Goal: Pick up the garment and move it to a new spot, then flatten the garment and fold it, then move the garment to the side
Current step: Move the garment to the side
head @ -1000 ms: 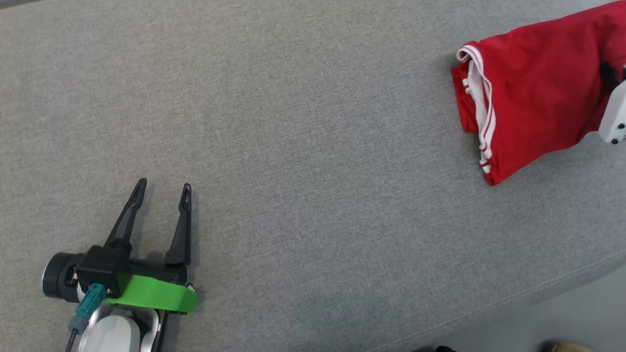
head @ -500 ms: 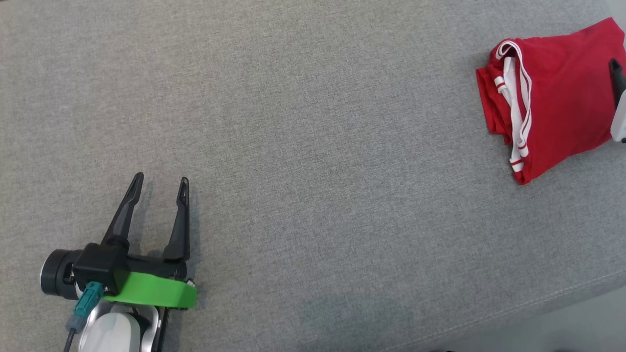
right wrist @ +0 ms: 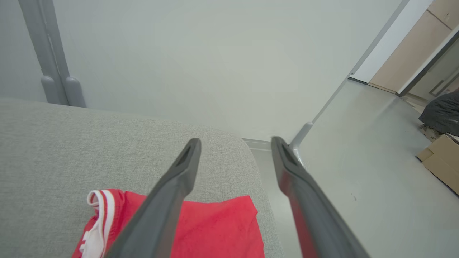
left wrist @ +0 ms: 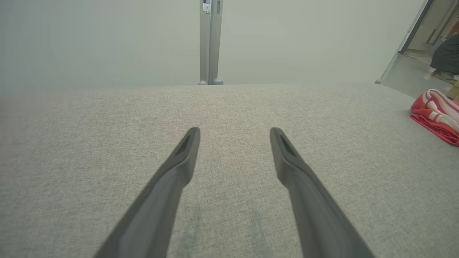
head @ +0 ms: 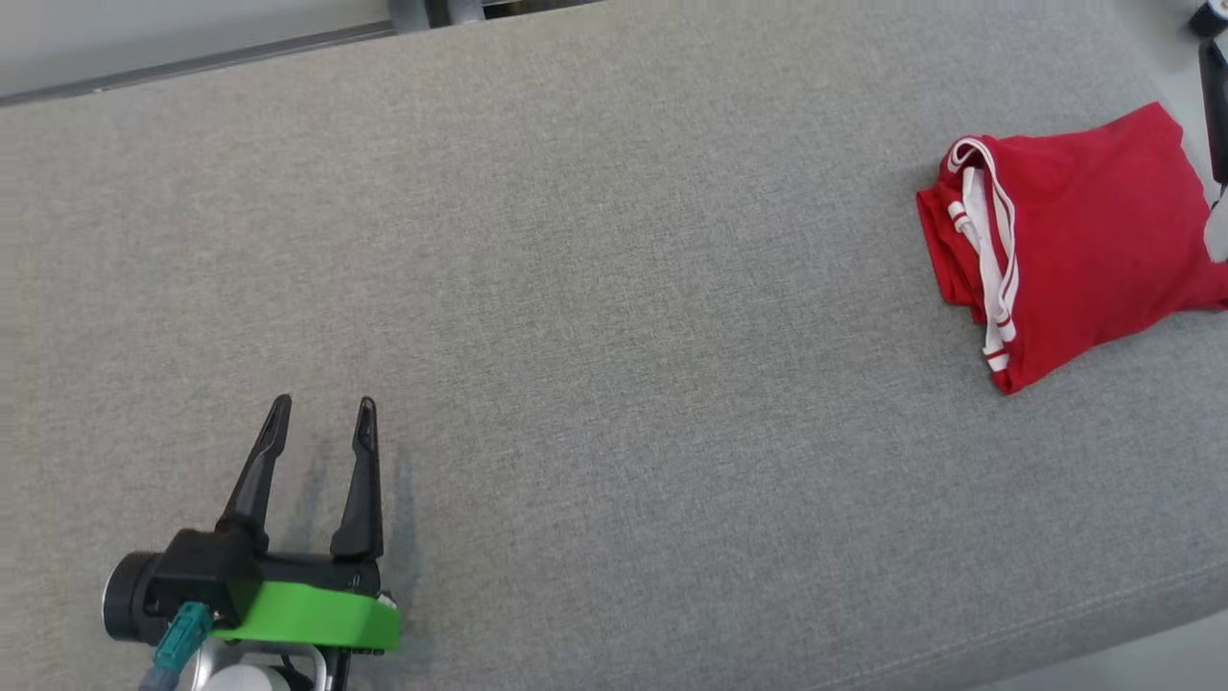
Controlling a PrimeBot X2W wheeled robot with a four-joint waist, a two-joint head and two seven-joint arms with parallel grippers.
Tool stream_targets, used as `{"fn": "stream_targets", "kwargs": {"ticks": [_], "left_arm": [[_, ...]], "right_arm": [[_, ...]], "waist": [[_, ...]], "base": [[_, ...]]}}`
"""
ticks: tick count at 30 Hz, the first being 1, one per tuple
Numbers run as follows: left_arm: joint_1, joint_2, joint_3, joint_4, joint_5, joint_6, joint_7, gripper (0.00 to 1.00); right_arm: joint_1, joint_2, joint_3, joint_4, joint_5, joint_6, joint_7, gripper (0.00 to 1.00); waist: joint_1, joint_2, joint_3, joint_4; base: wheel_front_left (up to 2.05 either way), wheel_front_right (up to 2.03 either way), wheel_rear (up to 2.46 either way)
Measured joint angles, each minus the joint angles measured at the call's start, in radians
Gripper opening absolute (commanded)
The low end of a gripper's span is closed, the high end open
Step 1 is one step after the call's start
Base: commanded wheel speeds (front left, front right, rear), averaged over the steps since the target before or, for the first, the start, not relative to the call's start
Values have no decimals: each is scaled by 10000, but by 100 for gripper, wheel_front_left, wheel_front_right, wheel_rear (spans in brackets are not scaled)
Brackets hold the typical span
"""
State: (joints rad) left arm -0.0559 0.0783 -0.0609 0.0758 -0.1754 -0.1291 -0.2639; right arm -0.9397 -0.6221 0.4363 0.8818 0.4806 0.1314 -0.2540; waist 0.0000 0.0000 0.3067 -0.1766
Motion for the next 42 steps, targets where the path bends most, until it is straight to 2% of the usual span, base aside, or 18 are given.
{"fn": "stream_targets", "kwargs": {"ticks": [3, 6, 8, 13, 14, 17, 22, 35, 42], "left_arm": [[289, -81, 109, -33, -77, 0, -2, 100], [555, -171, 253, -10, -113, 0, -4, 100], [727, -198, 403, 44, -178, 4, -2, 100], [1104, -242, 556, 280, -230, 15, -2, 100], [1104, -242, 556, 280, -230, 15, -2, 100], [1221, -261, 585, 374, -190, 17, -2, 100], [1224, -268, 474, 623, -75, 17, -2, 100], [1233, -278, 493, 1262, -257, 17, -2, 100], [1278, -278, 474, 1373, -345, 15, -2, 100]], "right_arm": [[1045, -125, -531, -1264, -100, 0, -77, 100], [2464, -8, -1749, -3009, -581, 0, -81, 100], [3634, 441, -2629, -4010, -884, 0, -86, 100], [6314, 2196, -4381, -6232, -2188, 2, -86, 100], [6314, 2196, -4381, -6232, -2188, 2, -86, 100], [7482, 3118, -4838, -7058, -2821, 0, -88, 100], [8866, 3914, -4943, -7367, -3455, 2, -86, 100], [10346, 5018, -5553, -7415, -3912, 0, -86, 100], [10471, 5296, -5511, -7097, -3971, 0, -86, 100]], "waist": [[0, 0, -353, 229], [0, 0, -692, 517], [0, 0, -917, 712], [0, 0, -1484, 1177], [0, 0, -1484, 1177], [0, 0, -1782, 1433], [0, 0, -2165, 1836], [0, 0, -2864, 2588], [0, 0, -2935, 2564]], "base": [[0, 0, 0], [0, 0, 0], [0, 0, 0], [0, 0, 0], [0, 0, 0], [0, 0, 0], [0, 0, 0], [0, 0, 0], [0, 0, 0]]}}
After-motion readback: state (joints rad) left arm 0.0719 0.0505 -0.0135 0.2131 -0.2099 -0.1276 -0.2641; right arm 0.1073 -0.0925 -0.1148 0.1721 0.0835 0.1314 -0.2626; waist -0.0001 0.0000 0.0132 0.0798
